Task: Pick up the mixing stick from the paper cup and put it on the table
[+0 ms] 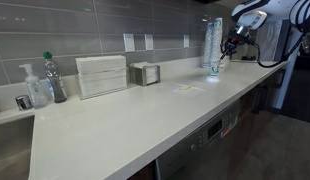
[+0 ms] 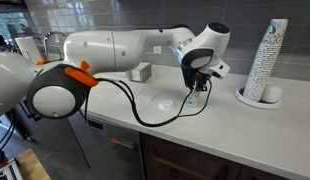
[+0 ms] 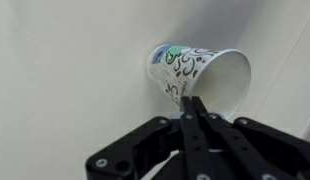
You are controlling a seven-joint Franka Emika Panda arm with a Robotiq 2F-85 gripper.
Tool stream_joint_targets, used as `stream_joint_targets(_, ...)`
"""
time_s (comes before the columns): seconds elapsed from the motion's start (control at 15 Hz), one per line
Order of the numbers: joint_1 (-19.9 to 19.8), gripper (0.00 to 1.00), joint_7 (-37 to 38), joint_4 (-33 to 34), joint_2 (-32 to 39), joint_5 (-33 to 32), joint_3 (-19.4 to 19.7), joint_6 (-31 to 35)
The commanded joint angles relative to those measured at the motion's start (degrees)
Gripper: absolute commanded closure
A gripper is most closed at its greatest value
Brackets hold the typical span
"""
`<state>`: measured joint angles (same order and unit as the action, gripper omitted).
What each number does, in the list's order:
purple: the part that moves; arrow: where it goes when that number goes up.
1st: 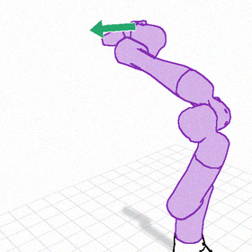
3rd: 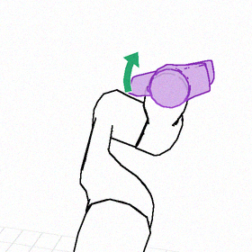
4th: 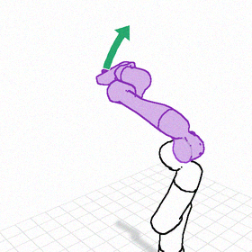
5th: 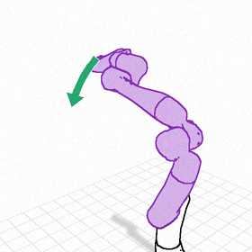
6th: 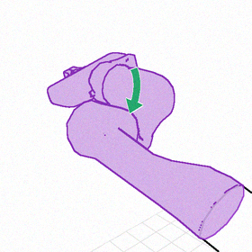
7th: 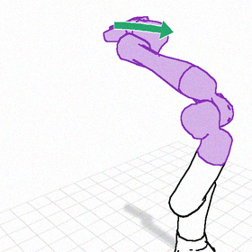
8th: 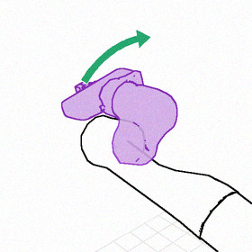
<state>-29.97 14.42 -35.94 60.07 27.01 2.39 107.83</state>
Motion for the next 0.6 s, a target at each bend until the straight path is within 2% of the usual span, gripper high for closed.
stream_joint_targets(0.0,-0.17,0.93,0.57,1.60,1.63,-0.60,0.38,-1.31)
stream_joint_targets(0.07,-0.15,0.86,0.59,1.61,1.73,-0.61,0.47,-1.27)
stream_joint_targets(0.2,-0.14,0.83,0.68,1.54,1.69,-0.67,0.72,-1.54)
stream_joint_targets(0.27,-0.13,0.78,0.62,1.52,1.74,-0.66,0.79,-1.48)
stream_joint_targets(0.33,-0.13,0.83,0.60,1.43,1.72,-0.64,0.81,-1.55)
stream_joint_targets(0.47,-0.10,0.81,0.49,1.18,1.51,-0.65,0.85,-1.74)
stream_joint_targets(0.53,-0.06,0.85,0.42,1.09,1.41,-0.64,0.85,-1.67)
